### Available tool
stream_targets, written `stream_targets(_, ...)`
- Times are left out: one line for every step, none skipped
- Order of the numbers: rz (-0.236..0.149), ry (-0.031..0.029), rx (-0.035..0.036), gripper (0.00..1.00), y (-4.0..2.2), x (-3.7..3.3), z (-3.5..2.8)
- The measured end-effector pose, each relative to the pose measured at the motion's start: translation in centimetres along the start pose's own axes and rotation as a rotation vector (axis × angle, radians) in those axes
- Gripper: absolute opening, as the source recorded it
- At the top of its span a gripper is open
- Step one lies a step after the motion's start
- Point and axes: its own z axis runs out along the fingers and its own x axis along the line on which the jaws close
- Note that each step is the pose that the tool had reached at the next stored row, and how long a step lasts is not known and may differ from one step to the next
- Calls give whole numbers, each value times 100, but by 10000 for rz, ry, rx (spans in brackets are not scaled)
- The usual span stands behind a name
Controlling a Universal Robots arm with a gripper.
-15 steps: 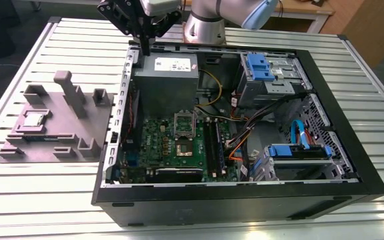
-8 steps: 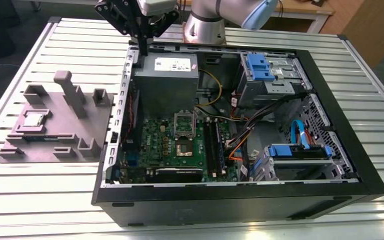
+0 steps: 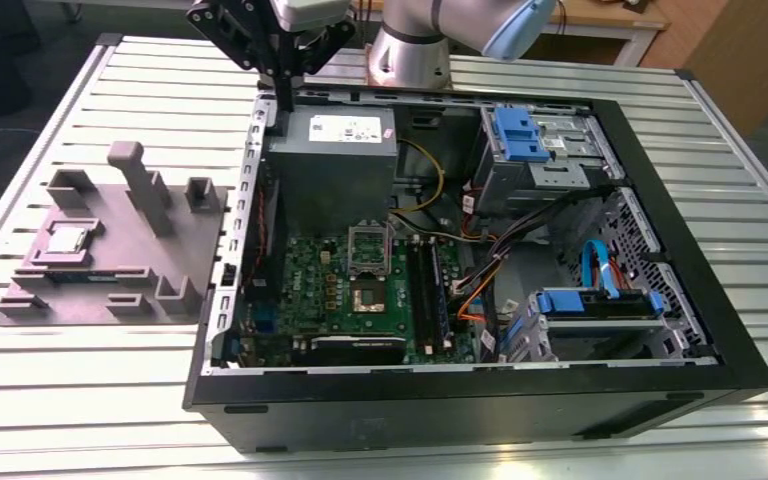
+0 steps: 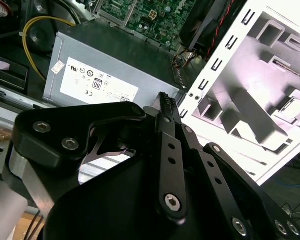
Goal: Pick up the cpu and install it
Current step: 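Reach for the cpu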
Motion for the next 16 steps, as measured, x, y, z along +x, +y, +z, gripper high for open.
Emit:
stream_targets(0,0,0,10,0,3,0)
stream_targets(0,0,0,10,0,5,0)
stream_targets(0,1,1,10,-1,8,-1)
stream_targets(0,0,0,10,-1,10,-1)
stream_targets(0,1,1,10,-1,12,-1)
stream_targets(0,1,1,10,-1,14,-1)
stream_targets(0,1,0,10,-1,16,-1)
stream_targets(0,0,0,10,-1,18,-1)
stream_targets(0,1,0,10,-3,38,-1)
stream_targets(0,1,0,10,-4,53,-2)
stream_targets(0,1,0,10,-4,54,-2)
stream_targets(0,1,0,10,-4,55,-2)
stream_targets(1,0,0,10,-4,57,-2)
stream_targets(0,0,0,10,-4,59,-2)
stream_targets(0,0,0,10,-6,77,-2)
stream_targets(0,1,0,10,-8,105,-3)
